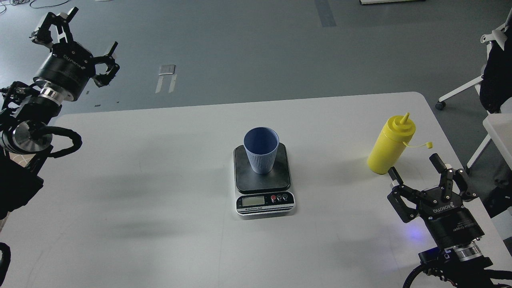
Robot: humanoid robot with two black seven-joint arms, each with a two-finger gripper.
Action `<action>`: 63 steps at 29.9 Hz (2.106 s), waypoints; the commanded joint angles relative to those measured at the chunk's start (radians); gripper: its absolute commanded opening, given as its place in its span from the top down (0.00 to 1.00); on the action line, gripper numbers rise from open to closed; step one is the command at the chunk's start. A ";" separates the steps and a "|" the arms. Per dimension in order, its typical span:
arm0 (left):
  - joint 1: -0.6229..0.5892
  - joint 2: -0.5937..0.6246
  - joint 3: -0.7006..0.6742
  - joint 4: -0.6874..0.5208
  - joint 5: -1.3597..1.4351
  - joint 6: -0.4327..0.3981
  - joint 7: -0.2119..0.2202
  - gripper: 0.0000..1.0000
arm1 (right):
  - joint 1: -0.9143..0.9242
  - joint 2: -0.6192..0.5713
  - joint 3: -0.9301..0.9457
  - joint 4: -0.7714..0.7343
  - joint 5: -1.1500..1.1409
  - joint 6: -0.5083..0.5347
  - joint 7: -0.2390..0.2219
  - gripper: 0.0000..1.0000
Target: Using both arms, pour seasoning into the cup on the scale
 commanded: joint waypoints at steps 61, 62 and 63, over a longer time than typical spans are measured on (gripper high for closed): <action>-0.005 0.000 -0.001 0.003 0.029 0.000 0.000 0.02 | 0.433 -0.304 -0.052 -0.014 0.037 0.000 0.000 0.02; -0.005 0.000 -0.001 0.003 0.029 0.000 0.000 0.02 | 0.443 -0.308 -0.053 -0.015 0.037 0.000 0.000 0.02; -0.007 0.000 -0.001 0.003 0.029 0.000 0.000 0.02 | 0.452 -0.313 -0.056 -0.017 0.037 0.000 0.000 0.02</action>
